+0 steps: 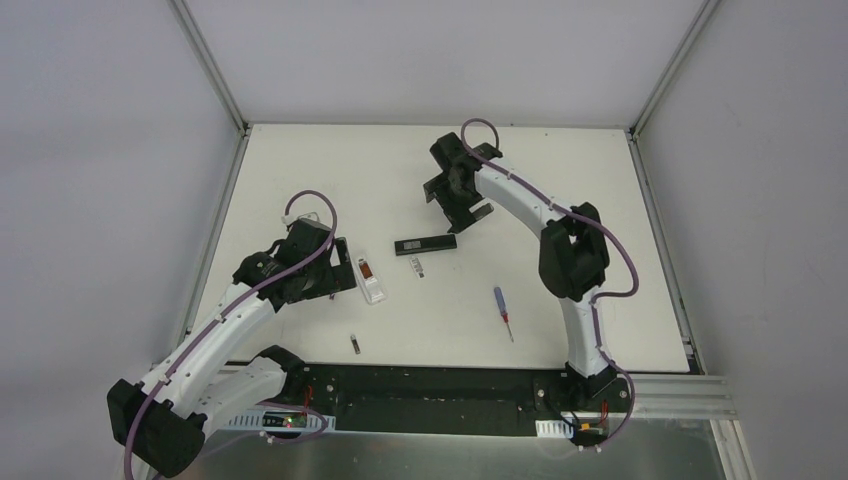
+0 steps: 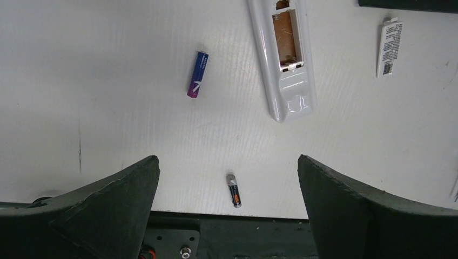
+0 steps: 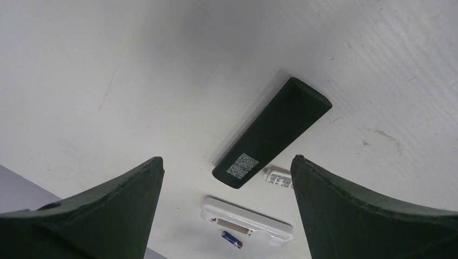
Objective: Unload the batteries from the remote control
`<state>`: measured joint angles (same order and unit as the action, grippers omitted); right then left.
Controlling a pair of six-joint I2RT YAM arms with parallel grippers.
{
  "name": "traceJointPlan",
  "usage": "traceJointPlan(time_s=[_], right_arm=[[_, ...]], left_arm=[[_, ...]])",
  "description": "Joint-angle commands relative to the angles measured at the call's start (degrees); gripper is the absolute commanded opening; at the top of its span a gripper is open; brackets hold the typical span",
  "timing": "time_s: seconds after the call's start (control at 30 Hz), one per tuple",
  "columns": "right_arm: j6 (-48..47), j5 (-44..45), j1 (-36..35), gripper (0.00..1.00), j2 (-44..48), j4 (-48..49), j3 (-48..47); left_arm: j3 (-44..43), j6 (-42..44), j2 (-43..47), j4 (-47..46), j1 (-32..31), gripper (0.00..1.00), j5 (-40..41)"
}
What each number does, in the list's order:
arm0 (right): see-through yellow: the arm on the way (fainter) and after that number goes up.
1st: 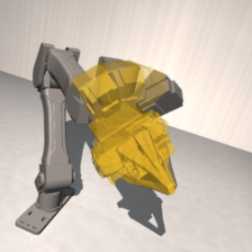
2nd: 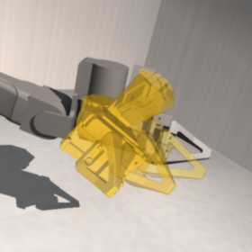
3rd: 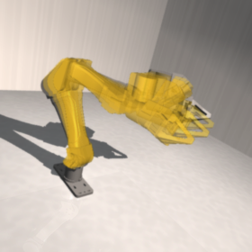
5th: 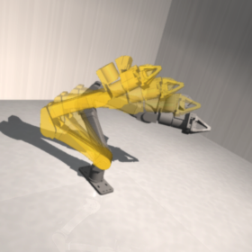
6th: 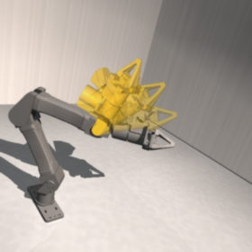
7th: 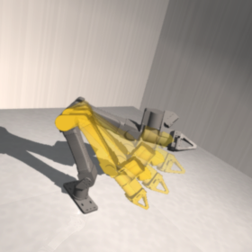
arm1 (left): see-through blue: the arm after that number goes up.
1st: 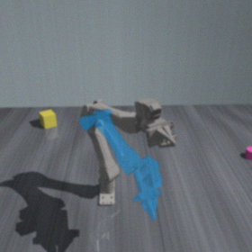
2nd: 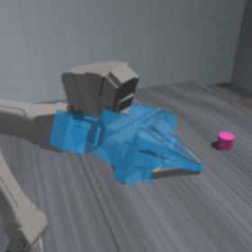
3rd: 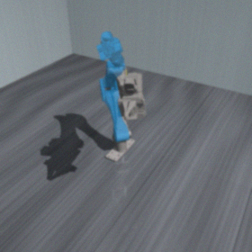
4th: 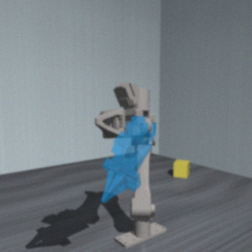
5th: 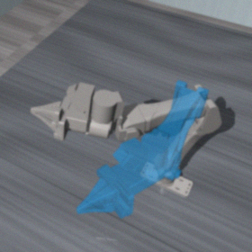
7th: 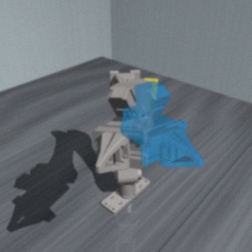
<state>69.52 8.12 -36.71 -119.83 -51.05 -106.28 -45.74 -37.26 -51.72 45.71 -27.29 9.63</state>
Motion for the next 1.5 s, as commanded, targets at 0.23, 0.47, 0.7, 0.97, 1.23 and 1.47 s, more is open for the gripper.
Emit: traceJointPlan(time_s=[0.23,0.47,0.7,0.97,1.23,1.47], right_arm=[[14.0,-5.7,1.88,0.91,-6.28,-10.92,-3.19],[15.2,-7.08,1.85,0.91,-7.97,-10.93,-2.99],[17.05,-5.43,1.42,0.9,-8.33,-9.17,-1.44],[17.5,-4.57,0.6,0.87,-10.95,-10.46,-2.85],[17.87,-5.85,0.84,0.71,-11.24,-9.78,-2.89],[18.54,-6.73,0.91,0.31,-6.82,-3.55,2.87]], left_arm=[[-0.42,-0.4,0.86,-0.2,0.39,0.99,-0.45],[-1.29,0.0,-0.43,-0.25,0.39,0.99,-0.58],[-0.96,-0.53,0.13,-0.2,0.39,0.99,-0.75],[0.3,-1.42,1.45,-0.16,0.39,0.99,-0.56],[0.43,-2.38,2.26,-0.24,0.39,0.99,-0.42],[0.17,-2.92,1.58,-0.2,0.39,0.99,-1.05]])
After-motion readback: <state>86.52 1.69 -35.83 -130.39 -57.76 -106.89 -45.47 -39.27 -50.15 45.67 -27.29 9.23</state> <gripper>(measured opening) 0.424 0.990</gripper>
